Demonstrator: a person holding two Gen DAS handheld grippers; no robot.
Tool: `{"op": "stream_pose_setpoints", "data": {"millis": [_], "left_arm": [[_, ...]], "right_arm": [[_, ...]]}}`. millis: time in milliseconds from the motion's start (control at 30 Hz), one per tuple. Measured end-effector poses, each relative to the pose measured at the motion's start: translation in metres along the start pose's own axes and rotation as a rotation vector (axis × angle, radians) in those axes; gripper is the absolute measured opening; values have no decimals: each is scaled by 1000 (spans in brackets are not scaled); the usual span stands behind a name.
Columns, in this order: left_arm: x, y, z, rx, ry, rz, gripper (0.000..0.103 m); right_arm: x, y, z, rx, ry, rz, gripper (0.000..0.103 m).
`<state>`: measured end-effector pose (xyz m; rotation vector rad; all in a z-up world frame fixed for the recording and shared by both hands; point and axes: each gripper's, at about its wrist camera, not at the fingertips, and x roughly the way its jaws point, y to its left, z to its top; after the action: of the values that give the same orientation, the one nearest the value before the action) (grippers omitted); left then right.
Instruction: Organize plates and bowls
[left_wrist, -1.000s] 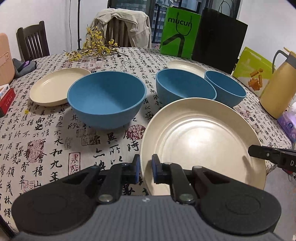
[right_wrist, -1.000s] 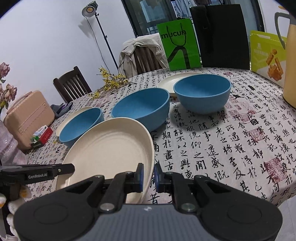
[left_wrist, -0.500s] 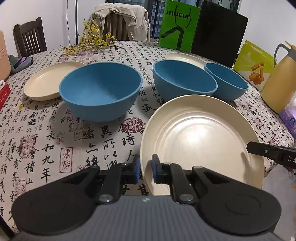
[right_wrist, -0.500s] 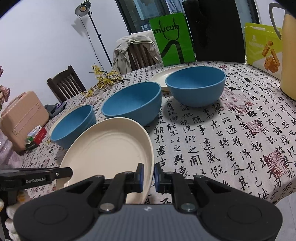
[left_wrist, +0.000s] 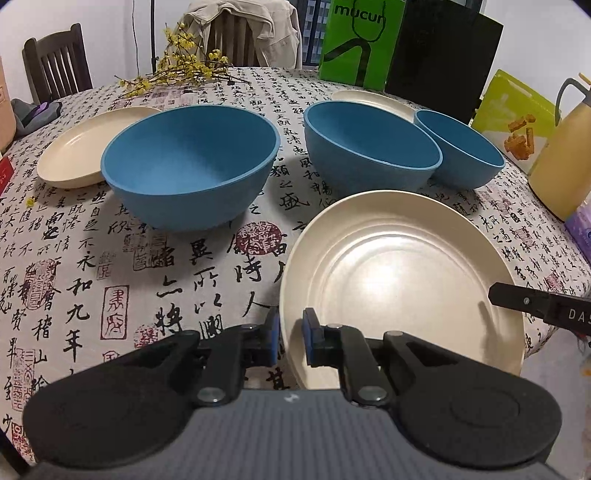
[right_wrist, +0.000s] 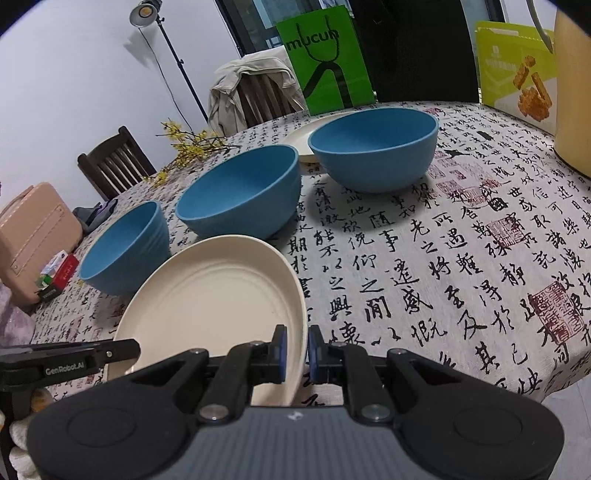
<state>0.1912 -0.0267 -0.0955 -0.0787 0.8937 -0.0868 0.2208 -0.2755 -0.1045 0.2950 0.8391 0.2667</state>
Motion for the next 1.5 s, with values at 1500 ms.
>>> {"op": "stream_pose_setpoints", "data": {"millis": [1500], "left_arm": [[-6, 0, -2, 1, -91, -12, 38]], "right_arm": [[-6, 2, 0, -40, -64, 7, 28]]}}
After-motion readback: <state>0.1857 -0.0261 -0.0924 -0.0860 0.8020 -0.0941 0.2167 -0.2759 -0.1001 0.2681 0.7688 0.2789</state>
